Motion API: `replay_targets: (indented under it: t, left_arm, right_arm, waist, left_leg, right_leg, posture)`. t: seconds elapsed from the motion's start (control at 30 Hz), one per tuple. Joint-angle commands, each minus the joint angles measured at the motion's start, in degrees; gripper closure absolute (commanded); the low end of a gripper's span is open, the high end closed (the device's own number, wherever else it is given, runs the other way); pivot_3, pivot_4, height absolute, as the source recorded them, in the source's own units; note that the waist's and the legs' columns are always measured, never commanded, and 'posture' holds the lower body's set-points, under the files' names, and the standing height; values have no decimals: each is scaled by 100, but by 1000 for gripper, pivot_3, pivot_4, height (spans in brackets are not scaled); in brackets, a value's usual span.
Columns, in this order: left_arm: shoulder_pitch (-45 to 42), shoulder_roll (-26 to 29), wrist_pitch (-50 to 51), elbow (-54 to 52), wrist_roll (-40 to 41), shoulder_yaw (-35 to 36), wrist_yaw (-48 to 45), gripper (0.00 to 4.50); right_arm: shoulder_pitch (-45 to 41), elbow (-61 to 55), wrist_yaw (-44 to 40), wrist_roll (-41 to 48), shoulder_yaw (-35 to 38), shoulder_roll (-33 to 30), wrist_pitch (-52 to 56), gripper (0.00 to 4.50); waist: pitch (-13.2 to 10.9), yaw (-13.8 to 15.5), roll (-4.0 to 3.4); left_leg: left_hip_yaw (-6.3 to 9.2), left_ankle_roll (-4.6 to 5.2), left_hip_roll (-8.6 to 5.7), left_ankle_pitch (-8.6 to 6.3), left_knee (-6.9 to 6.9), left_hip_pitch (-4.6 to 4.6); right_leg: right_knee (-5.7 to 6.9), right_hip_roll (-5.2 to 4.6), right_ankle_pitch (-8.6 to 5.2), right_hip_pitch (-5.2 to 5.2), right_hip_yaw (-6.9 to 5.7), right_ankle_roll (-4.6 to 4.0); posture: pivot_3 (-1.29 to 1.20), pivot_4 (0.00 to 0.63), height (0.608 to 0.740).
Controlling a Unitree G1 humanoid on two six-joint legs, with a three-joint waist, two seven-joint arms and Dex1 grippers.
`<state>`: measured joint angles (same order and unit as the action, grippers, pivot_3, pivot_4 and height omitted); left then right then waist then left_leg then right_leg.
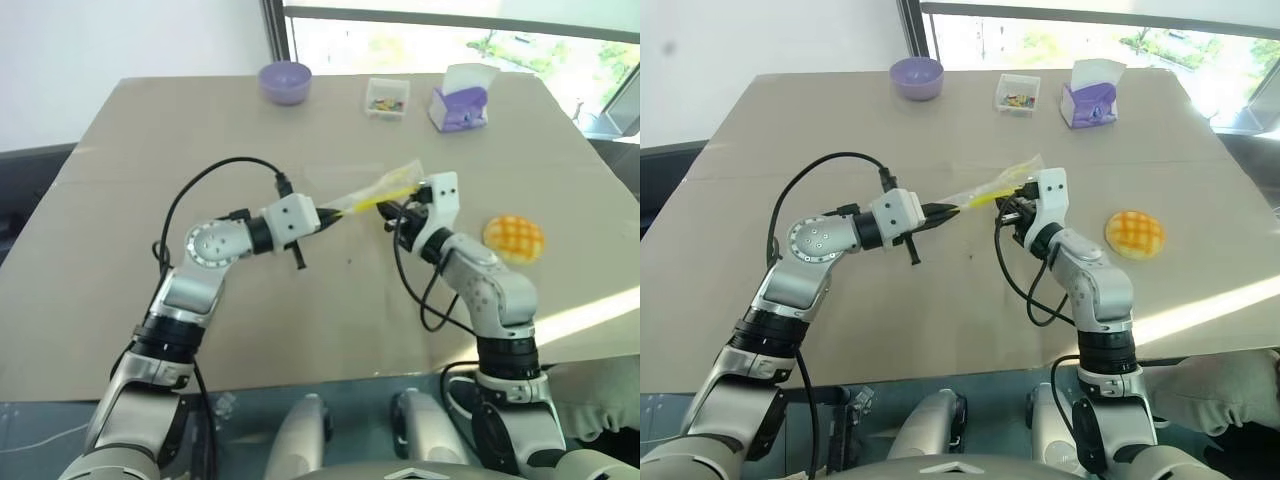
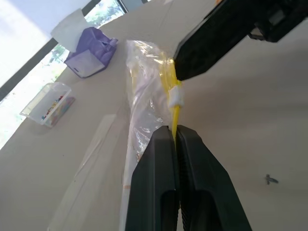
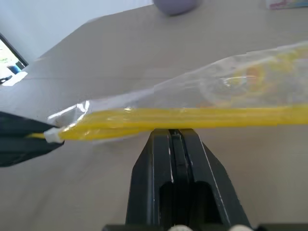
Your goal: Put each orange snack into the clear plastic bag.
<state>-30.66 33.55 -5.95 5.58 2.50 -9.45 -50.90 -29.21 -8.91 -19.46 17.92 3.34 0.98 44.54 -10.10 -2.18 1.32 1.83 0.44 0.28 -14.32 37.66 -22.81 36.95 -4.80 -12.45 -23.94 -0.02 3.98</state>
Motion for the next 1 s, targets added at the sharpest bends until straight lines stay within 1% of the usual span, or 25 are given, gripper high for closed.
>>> replay_targets:
  t: [0.03,0.17,0.27,0.33,0.43,0.5,0.57,0.7,0.83,0.9,0.97,1.0]
  left_arm:
    - [-23,51,-40,-214,161,117,-129,4500]
    - [-78,72,-30,-133,147,133,-194,4500]
    - [-96,76,-45,-154,168,129,-245,4500]
    - [-102,79,-86,-186,190,112,-295,4500]
    - [-142,53,-60,-226,230,116,-332,4500]
    - [-177,42,-82,-221,238,108,-358,4500]
    - [-207,48,-132,-185,225,94,-383,4500]
    - [-319,100,-790,166,-18,10,-439,4500]
    - [-498,98,-1629,683,-134,-60,-579,4500]
    - [-607,69,-2031,997,-124,-76,-668,4500]
    - [-682,-11,-2165,1221,-14,-74,-737,4500]
    - [-702,-49,-2171,1293,53,-73,-780,4500]
  right_arm:
    - [-84,-315,2,390,126,97,-119,4441]
    - [-23,-426,-9,909,371,178,72,4441]
    - [17,-464,17,1012,359,90,83,4441]
    - [39,-385,41,686,79,-80,-172,4441]
    - [28,-71,191,-304,-689,-496,-869,4441]
    - [22,162,242,-1023,-1237,-824,-1530,4441]
    - [22,434,161,-1477,-1614,-1070,-2096,4441]
    - [-96,909,410,-2872,-2397,-1762,-3076,4441]
    - [-161,1020,497,-3843,-2701,-2343,-3347,4441]
    - [-71,873,383,-4042,-2685,-2525,-3251,4441]
    - [58,683,271,-3767,-2452,-2388,-3069,4441]
    - [138,577,268,-3391,-2203,-2118,-2895,4441]
  waist:
    - [0,0,0]
    - [0,-1,0]
    - [0,0,0]
    - [0,-1,0]
    - [0,-7,-1]
    - [-1,-13,-1]
    - [-1,-13,-1]
    - [0,-11,0]
    - [-1,0,0]
    - [0,7,0]
    - [0,15,0]
    - [0,12,0]
  left_leg:
    - [0,0,0,0,0,0]
    - [1,0,1,0,0,0]
    - [0,0,1,0,0,0]
    - [0,0,0,0,0,0]
    - [0,0,0,0,0,0]
    - [-1,0,0,0,0,0]
    - [-1,0,0,0,0,0]
    - [-4,0,-1,0,0,0]
    - [-4,0,-1,0,0,-1]
    - [-4,0,-1,0,0,-1]
    - [-4,0,-1,0,0,-2]
    - [-4,0,0,0,0,-2]
  right_leg:
    - [0,0,0,0,0,0]
    - [0,0,0,0,0,0]
    - [0,0,0,0,0,0]
    - [0,0,0,0,0,0]
    - [0,0,0,0,0,0]
    - [0,0,0,-1,0,0]
    - [0,0,0,-1,0,0]
    - [-4,-1,0,-1,1,0]
    - [-5,-1,0,-1,1,0]
    - [-6,-1,0,-1,1,0]
    - [-8,-1,0,0,1,0]
    - [-8,-1,0,0,1,0]
  posture:
    - [0,150,737]
    - [0,150,737]
    - [0,150,737]
    - [0,150,737]
    - [0,150,737]
    - [0,150,737]
    - [0,150,737]
    - [0,150,737]
    - [0,150,737]
    - [0,150,737]
    - [0,150,737]
    - [0,150,737]
